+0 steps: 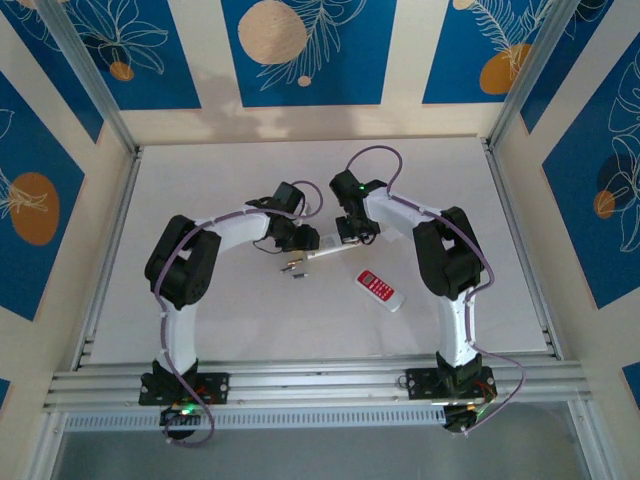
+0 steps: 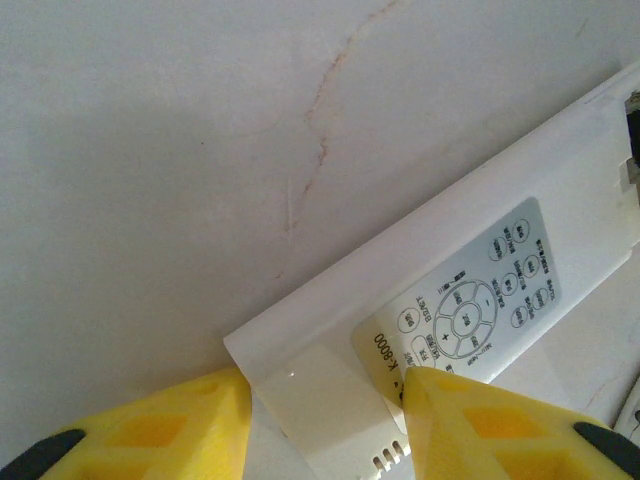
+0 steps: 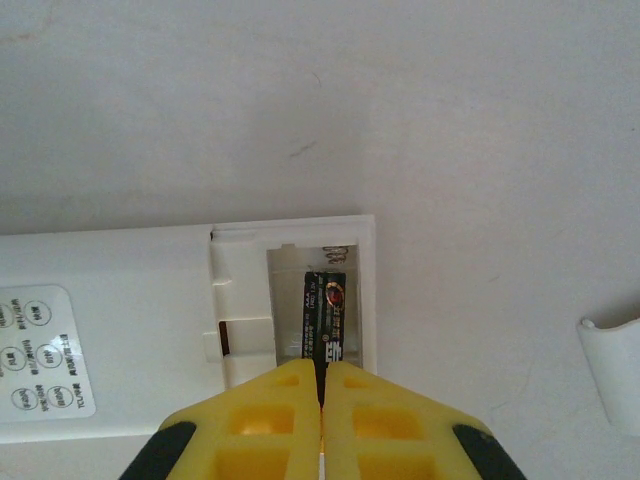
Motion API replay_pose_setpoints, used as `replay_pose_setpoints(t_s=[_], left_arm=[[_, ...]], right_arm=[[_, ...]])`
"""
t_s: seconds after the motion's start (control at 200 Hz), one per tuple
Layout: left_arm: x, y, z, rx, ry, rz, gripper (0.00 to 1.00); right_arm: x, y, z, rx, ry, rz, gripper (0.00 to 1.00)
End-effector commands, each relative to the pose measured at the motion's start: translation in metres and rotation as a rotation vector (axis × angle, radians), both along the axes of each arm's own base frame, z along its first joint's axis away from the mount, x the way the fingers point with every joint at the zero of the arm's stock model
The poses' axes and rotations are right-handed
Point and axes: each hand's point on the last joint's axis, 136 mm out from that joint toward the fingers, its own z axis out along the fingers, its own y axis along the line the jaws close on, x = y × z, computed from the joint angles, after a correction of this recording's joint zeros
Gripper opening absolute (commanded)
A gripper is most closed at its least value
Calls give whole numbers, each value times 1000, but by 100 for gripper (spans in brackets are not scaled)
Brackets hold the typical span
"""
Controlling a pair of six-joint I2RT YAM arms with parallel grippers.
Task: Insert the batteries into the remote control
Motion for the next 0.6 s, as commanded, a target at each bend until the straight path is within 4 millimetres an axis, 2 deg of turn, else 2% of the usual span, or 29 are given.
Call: replay_pose_setpoints(t_s=[0.0, 0.165, 0.425, 0.595], left_arm=[[-6, 14, -27, 77, 45, 1, 45], [-6, 17, -29, 93, 49, 6, 45], [-4, 19, -29, 103, 43, 7, 43], [-5, 19, -29, 108, 46, 4, 43]], right_arm=[[17, 5, 9, 5, -76, 16, 8], [17, 6, 17, 7, -97, 32, 9], [18, 4, 13, -10, -107, 45, 8], [18, 7, 22, -10, -125, 61, 8]])
